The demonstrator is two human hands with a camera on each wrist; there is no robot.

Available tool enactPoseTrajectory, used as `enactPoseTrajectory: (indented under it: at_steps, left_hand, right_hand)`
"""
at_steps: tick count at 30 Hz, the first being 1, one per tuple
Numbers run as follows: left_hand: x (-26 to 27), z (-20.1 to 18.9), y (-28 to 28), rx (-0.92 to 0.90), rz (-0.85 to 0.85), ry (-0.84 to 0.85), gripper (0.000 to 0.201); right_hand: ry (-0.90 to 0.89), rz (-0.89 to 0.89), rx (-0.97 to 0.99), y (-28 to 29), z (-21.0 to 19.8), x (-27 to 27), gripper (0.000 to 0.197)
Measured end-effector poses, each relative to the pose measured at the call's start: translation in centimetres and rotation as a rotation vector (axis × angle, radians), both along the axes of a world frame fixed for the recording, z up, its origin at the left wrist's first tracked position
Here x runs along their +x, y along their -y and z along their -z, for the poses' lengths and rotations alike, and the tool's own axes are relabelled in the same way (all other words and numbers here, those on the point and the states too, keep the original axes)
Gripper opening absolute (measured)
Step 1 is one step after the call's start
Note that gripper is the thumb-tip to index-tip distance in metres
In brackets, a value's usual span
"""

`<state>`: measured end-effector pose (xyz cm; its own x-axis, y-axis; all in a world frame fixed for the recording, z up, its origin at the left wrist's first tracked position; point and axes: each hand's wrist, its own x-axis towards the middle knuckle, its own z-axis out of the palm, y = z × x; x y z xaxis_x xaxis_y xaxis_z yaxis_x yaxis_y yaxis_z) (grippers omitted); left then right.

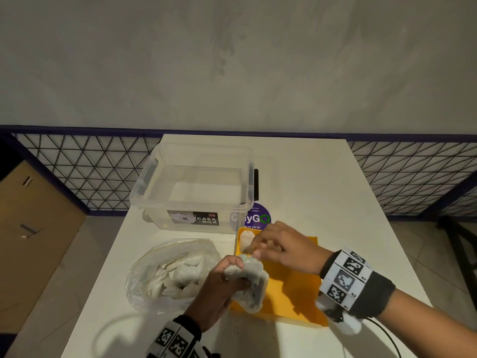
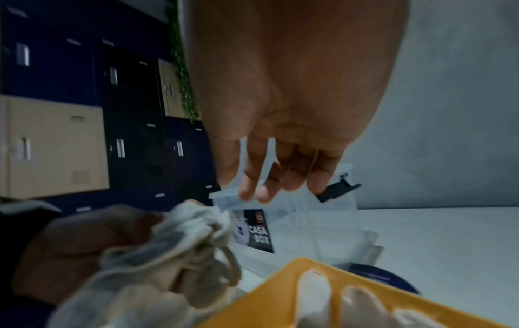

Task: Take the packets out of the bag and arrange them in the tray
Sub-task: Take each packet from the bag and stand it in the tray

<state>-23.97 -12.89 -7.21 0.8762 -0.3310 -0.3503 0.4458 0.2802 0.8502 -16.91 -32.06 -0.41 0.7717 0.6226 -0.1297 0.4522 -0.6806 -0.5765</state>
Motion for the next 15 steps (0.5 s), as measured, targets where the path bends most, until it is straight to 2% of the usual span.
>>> enactPoseTrajectory:
  at_steps: [4, 11, 13, 15]
  left_hand:
    - [-0.1, -0.6, 0.0, 0.01, -0.016, -0.018, 0.029]
    - [-0.4, -1.2, -0.2, -0.056, -0.061, -0.08, 0.034]
    - [-0.4, -1.4, -0.3, -0.038, -0.063, -0.081, 0.035]
    - [-0.5, -1.6, -0.3, -0.021, -0.065, -0.077, 0.037]
  right_hand:
    - [-0.12, -0.024, 0.001, -2.2, 0.0, -0.5, 0.033]
    - [-0.359, 0.15, 0.297, -3.0, 0.9, -0.6, 0.011]
    - [-0.382, 0.175, 0.337, -3.2, 1.2, -0.6, 0.012]
    - [-0.364, 0.194, 0.294, -3.7, 1.3, -0.5, 0.017]
